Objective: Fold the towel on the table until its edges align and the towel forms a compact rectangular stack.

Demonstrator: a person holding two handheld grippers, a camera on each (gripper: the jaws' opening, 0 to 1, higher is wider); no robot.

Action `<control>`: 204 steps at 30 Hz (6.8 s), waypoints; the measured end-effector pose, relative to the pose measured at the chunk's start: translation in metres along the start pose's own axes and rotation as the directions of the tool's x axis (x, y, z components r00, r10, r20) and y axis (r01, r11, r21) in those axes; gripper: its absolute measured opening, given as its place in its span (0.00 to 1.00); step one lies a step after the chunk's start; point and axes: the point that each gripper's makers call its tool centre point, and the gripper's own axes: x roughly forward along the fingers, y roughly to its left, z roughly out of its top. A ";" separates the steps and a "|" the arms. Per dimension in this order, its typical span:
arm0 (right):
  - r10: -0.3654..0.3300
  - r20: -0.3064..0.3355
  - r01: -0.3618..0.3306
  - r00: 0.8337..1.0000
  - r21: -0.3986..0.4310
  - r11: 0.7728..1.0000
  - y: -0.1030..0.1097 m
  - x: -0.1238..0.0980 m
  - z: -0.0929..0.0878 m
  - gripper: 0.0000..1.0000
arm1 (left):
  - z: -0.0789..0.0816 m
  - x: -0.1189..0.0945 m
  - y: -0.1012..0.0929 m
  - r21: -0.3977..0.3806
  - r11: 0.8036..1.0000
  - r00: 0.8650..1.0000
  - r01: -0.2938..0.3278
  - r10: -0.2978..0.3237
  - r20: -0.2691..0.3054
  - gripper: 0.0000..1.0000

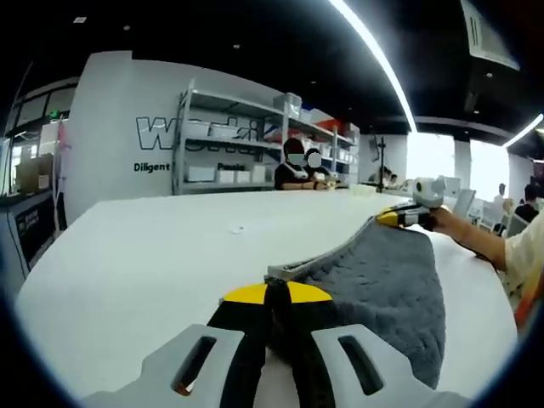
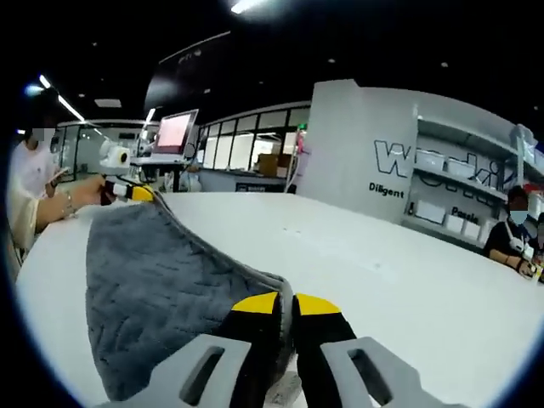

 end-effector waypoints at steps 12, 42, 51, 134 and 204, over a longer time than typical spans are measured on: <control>-0.021 -0.071 0.021 0.997 -0.006 1.000 -0.007 0.009 -0.021 0.06 | -0.029 0.010 0.007 -0.003 0.998 0.994 -0.061 0.061 -0.085 0.12; 0.307 -0.009 -0.307 0.952 0.001 0.952 0.041 -0.051 0.013 0.30 | -0.009 -0.023 -0.055 0.095 0.963 0.961 0.252 -0.237 -0.143 0.46; 0.385 -0.102 -0.383 0.917 0.038 0.923 0.054 -0.046 -0.018 0.30 | -0.032 -0.018 -0.066 0.104 0.944 0.931 0.312 -0.282 -0.231 0.45; 0.138 -0.152 -0.071 0.979 0.381 0.922 -0.001 -0.057 -0.054 0.04 | -0.020 -0.023 -0.062 0.042 0.959 0.948 0.280 -0.269 -0.173 0.64; -0.332 -0.224 0.371 0.916 0.165 0.914 -0.097 -0.109 -0.043 0.26 | -0.031 -0.023 -0.060 -0.003 0.971 0.942 0.241 -0.234 -0.240 0.92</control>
